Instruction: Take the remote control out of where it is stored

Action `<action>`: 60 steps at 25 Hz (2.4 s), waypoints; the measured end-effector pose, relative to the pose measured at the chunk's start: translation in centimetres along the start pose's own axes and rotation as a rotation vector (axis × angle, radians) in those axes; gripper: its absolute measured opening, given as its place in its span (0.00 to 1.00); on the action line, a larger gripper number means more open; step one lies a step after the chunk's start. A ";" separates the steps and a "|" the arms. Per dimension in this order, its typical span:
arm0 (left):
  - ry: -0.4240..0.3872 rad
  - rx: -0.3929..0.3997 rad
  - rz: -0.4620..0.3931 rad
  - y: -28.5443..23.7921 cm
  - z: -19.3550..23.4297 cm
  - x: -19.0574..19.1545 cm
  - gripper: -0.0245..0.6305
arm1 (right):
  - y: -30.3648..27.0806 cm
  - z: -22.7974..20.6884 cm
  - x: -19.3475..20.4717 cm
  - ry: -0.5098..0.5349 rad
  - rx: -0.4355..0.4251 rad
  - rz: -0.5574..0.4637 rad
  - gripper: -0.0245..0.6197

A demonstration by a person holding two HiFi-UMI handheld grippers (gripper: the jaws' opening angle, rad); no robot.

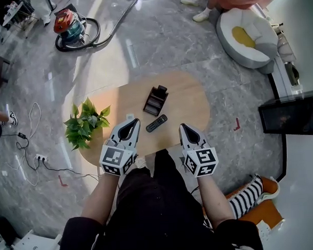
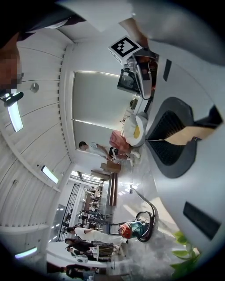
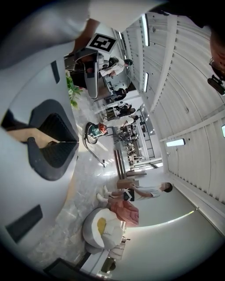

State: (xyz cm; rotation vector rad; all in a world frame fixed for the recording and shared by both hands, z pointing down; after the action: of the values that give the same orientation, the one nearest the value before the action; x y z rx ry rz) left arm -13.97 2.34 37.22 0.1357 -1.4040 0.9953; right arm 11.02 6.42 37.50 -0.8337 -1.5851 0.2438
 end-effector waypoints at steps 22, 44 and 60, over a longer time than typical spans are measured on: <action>0.089 -0.084 0.188 -12.2 1.9 0.1 0.05 | -9.7 -9.5 -3.0 0.203 -0.138 0.223 0.29; 0.299 -0.335 0.277 -7.4 3.9 5.7 0.05 | -32.5 -8.7 2.2 0.617 -0.217 0.524 0.44; 0.189 -0.230 0.303 -3.9 5.3 5.9 0.05 | -28.4 -4.5 2.1 0.617 -0.107 0.423 0.21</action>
State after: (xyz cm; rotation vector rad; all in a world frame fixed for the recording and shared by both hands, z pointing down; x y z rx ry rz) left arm -16.30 -0.35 45.32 -0.3425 -1.3761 1.0542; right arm 4.84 -13.91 57.01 -1.1915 -0.8431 0.1780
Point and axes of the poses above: the fingertips, and each gripper's own axes: y backward along the fingers, z to its left, x out of its underside, the point moved 9 cm from there along y, backward along the fingers, and after that the axes turned 7 degrees about z, right-handed, at the moved point
